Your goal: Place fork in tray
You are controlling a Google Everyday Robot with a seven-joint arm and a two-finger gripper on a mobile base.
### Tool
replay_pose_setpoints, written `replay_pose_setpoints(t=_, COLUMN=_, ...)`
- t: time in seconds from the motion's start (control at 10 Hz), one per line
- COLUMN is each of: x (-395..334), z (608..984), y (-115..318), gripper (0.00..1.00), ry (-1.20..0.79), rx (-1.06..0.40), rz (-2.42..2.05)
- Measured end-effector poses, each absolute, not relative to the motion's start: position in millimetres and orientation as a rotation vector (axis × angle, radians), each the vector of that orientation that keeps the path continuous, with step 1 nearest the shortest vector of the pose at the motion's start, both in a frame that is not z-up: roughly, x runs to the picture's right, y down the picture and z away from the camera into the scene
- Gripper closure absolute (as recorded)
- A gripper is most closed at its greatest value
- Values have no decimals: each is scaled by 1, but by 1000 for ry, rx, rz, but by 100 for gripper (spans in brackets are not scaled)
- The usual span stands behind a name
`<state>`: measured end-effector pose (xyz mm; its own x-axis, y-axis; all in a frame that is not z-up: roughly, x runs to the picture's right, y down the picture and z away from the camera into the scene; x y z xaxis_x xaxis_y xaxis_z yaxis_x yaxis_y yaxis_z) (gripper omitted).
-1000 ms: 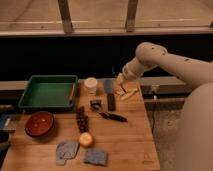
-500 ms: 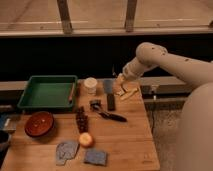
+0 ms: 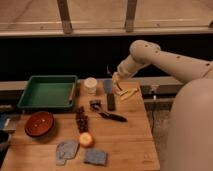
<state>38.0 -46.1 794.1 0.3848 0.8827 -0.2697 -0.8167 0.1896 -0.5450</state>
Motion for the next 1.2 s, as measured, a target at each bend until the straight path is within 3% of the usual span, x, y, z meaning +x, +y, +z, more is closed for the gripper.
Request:
replay_pose_setpoints(t=0.6, x=-117, z=804, y=-60, gripper=100, ry=-224, rx=-763, rz=961)
replay_pose_setpoints(t=1.2, x=-310, z=768, y=4, gripper=100, ry=-360, rx=-900, rz=621)
